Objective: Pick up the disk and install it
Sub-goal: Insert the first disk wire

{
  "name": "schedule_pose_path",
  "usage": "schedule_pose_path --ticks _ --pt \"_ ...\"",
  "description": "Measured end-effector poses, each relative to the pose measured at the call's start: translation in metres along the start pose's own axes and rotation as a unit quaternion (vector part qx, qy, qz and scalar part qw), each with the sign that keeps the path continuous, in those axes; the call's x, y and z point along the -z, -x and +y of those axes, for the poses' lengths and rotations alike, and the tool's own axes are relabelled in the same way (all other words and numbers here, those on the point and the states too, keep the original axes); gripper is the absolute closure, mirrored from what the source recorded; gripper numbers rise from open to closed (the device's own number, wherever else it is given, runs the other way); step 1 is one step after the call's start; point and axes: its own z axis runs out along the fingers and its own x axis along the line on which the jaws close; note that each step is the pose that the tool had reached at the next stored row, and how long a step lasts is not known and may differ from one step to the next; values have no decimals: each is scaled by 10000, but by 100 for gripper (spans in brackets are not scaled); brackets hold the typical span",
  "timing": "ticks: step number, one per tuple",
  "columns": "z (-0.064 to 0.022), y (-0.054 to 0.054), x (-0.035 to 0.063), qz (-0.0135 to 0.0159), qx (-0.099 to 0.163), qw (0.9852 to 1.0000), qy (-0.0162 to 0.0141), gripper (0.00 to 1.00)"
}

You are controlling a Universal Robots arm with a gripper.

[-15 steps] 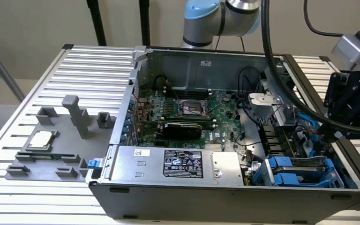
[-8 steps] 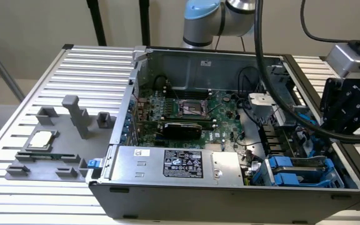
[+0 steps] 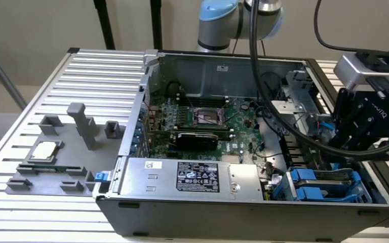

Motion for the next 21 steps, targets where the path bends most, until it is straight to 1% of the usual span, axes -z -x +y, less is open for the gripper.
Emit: schedule_pose_path --ticks 4,8,11,16,18,19,21 --pt "91 1 -9 13 -1 10000 0 0" --pt "130 -21 -10 14 -1 10000 0 0" --pt "131 -92 -9 15 -1 10000 0 0" --pt "132 -247 -7 11 -4 10000 5 0" --pt "130 -300 -1 5 -4 10000 10 0" --pt "127 -321 6 -4 -3 10000 13 0" --pt "106 -340 32 -35 -1 10000 20 0"
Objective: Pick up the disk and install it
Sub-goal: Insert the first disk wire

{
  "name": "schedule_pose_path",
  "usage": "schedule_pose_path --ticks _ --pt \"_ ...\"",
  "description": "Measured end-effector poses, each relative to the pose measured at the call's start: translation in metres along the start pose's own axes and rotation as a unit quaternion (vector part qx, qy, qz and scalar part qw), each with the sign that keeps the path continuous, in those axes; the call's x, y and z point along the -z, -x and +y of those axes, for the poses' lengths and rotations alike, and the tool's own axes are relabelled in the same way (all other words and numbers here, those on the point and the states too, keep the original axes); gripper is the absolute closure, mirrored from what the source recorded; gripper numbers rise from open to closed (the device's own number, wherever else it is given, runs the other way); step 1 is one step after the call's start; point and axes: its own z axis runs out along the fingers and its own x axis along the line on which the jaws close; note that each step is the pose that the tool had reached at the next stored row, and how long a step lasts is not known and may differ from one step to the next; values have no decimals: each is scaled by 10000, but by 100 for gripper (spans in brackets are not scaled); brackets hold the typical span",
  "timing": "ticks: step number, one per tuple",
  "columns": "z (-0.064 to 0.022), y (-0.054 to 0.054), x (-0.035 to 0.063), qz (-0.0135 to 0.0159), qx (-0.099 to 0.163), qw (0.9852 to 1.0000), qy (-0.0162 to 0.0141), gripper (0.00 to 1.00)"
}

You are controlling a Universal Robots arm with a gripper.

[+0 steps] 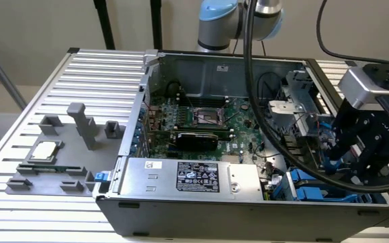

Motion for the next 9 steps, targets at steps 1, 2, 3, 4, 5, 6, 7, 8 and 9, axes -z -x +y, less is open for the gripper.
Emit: schedule_pose_path --ticks 1,2,3,4,5,6,7,8,9 --pt "-19 -3 16 -17 1 10000 4 0" --pt "-46 -4 32 -34 2 10000 8 0" --pt "-73 -5 47 -52 4 10000 11 0" --pt "-98 -5 59 -68 6 10000 14 0" --pt "-129 -6 71 -85 9 10000 16 0" --pt "-158 -6 80 -101 13 9999 17 0" --pt "-184 -6 84 -114 21 9999 18 0" --pt "-205 -6 85 -123 33 9999 18 0" --pt "-223 -6 87 -128 47 9999 18 0"
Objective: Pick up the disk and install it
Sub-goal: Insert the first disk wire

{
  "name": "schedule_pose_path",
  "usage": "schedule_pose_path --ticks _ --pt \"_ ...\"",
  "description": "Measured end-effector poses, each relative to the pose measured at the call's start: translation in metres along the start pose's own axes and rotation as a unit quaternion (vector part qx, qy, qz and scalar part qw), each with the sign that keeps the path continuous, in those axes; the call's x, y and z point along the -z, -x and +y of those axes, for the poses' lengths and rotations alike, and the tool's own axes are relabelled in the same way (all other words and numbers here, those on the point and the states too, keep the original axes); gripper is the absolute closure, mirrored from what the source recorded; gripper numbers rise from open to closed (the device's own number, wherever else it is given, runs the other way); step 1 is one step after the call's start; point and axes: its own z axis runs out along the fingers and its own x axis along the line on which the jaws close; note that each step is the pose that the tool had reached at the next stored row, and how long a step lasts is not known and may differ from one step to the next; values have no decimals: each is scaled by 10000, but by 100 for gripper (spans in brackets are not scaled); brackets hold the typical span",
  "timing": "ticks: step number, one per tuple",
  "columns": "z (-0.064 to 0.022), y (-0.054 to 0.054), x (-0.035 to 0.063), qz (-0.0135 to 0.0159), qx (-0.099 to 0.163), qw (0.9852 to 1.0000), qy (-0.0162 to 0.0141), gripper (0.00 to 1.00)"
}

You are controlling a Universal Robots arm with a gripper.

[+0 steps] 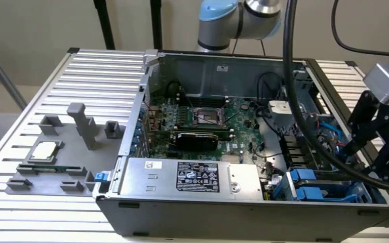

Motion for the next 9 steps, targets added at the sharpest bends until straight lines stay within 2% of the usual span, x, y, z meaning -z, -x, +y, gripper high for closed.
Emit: schedule_pose_path --ticks 5,9 --pt "-67 -1 -5 -8 95 10000 3 0" --pt "-89 -4 -45 1 218 9998 8 0"
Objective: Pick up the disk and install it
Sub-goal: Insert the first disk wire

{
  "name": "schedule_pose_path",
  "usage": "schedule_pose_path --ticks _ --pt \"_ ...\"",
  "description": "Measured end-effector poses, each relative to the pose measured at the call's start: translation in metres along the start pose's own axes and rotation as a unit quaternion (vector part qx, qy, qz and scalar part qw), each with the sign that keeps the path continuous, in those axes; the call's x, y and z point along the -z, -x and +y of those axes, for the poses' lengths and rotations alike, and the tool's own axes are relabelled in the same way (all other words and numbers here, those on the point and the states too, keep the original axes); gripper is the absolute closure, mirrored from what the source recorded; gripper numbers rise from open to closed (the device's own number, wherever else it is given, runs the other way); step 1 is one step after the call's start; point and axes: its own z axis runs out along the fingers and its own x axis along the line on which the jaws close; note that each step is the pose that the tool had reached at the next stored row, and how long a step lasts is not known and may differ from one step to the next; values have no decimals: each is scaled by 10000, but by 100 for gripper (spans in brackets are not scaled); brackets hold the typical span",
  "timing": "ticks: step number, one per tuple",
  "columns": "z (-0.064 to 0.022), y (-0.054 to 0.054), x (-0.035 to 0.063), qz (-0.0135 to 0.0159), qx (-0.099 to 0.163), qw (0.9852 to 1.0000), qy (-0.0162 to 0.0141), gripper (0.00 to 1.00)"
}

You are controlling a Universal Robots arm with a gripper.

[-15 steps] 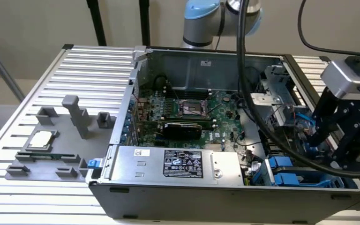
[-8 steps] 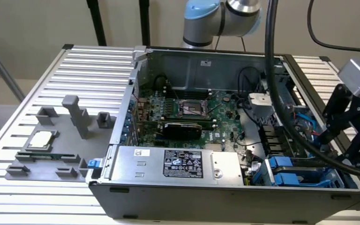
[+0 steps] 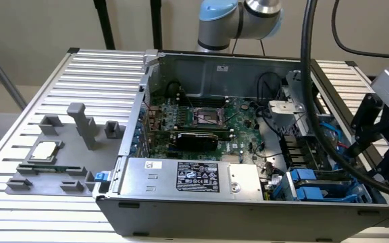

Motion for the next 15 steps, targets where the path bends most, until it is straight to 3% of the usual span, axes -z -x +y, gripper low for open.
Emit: schedule_pose_path --ticks 10,15 --pt "-7 -9 -86 -4 306 9995 10 0" --pt "-7 -9 -89 -23 375 9993 11 0"
